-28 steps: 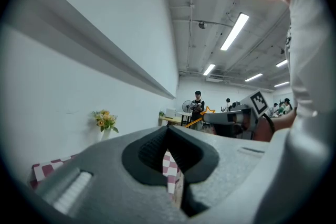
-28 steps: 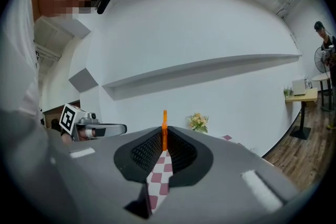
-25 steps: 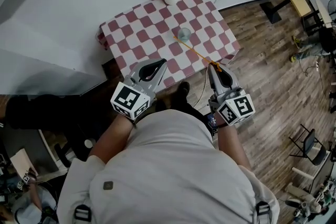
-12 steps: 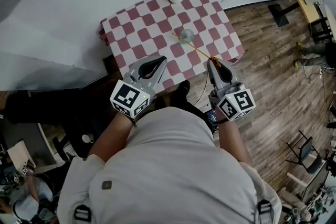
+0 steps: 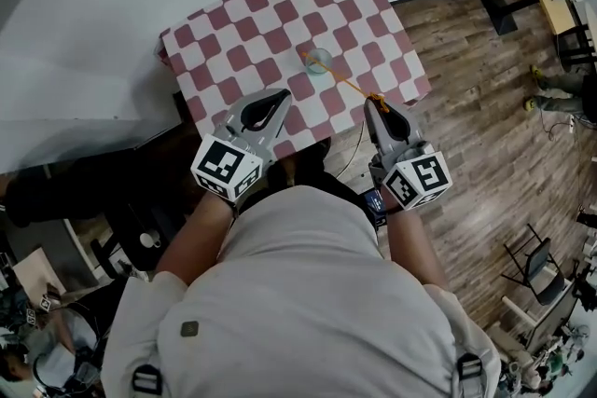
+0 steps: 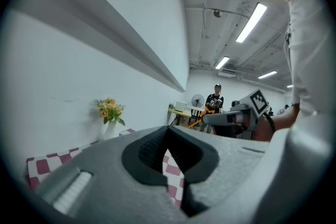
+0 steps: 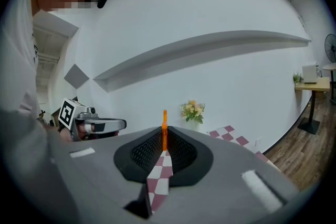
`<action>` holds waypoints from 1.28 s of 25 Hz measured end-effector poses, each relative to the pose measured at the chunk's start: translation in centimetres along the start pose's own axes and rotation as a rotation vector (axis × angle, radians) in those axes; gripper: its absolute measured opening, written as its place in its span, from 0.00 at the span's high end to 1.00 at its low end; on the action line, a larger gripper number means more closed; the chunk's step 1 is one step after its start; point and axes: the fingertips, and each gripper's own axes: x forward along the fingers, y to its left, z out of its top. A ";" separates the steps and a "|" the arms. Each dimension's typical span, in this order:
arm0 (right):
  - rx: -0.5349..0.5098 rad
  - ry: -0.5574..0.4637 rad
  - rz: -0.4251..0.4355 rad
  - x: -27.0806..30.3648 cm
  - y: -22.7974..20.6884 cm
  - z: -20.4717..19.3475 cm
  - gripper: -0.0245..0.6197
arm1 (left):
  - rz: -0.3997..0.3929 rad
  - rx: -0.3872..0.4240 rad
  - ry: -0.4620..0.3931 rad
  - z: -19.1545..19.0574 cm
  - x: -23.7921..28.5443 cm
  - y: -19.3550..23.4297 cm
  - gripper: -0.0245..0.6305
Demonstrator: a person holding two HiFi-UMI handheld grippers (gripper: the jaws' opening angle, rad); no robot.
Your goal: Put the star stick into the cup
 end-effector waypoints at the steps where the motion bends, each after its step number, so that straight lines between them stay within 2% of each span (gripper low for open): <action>1: 0.004 0.005 0.001 0.2 -0.6 -0.3 0.92 | 0.004 -0.005 0.006 -0.2 0.6 0.3 0.96; 10: 0.027 0.083 0.004 1.8 -5.1 -2.7 0.92 | 0.022 -0.045 0.055 -2.3 5.2 1.7 0.96; 21: 0.041 0.213 0.025 3.9 -9.0 -6.9 0.92 | 0.043 -0.099 0.119 -6.1 8.2 2.9 0.96; 32: -0.013 0.322 0.076 6.8 -10.0 -10.8 0.92 | 0.086 -0.141 0.147 -8.1 9.1 4.2 0.96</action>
